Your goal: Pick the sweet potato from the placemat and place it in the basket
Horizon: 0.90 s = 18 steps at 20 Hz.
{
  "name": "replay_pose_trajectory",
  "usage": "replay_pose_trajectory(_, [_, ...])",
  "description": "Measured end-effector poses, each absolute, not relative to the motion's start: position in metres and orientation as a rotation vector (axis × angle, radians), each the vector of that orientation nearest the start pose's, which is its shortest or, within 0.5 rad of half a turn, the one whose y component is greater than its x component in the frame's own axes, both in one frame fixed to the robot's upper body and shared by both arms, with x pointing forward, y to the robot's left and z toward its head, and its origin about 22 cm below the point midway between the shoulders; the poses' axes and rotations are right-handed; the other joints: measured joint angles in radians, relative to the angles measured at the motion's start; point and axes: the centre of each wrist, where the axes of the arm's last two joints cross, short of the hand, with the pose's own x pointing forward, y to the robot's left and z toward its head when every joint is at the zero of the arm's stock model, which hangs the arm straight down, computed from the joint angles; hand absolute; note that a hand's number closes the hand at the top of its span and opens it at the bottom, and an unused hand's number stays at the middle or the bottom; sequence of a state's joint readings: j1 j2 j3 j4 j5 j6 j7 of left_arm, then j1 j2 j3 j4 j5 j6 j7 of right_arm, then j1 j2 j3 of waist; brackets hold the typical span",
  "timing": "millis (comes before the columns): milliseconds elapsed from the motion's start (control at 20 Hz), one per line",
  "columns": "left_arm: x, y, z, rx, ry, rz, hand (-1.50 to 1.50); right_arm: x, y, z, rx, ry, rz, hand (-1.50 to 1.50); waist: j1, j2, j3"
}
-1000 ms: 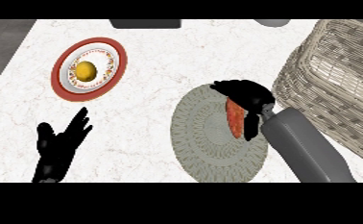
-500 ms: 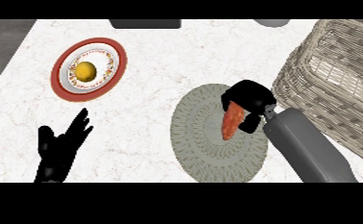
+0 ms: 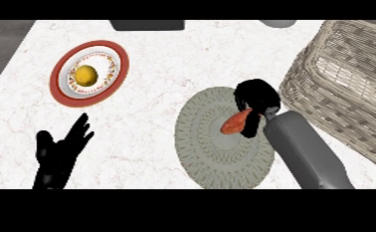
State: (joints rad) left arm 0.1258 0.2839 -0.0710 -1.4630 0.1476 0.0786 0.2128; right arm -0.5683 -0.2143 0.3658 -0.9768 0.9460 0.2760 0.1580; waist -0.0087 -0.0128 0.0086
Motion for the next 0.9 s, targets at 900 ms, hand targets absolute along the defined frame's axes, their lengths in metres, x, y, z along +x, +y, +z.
replay_pose_trajectory(900, [0.207,0.299,-0.031,0.156,-1.098,-0.028,0.0,0.367,-0.087,0.148,-1.116,-1.315,0.216,1.5,0.005,-0.001,0.0])
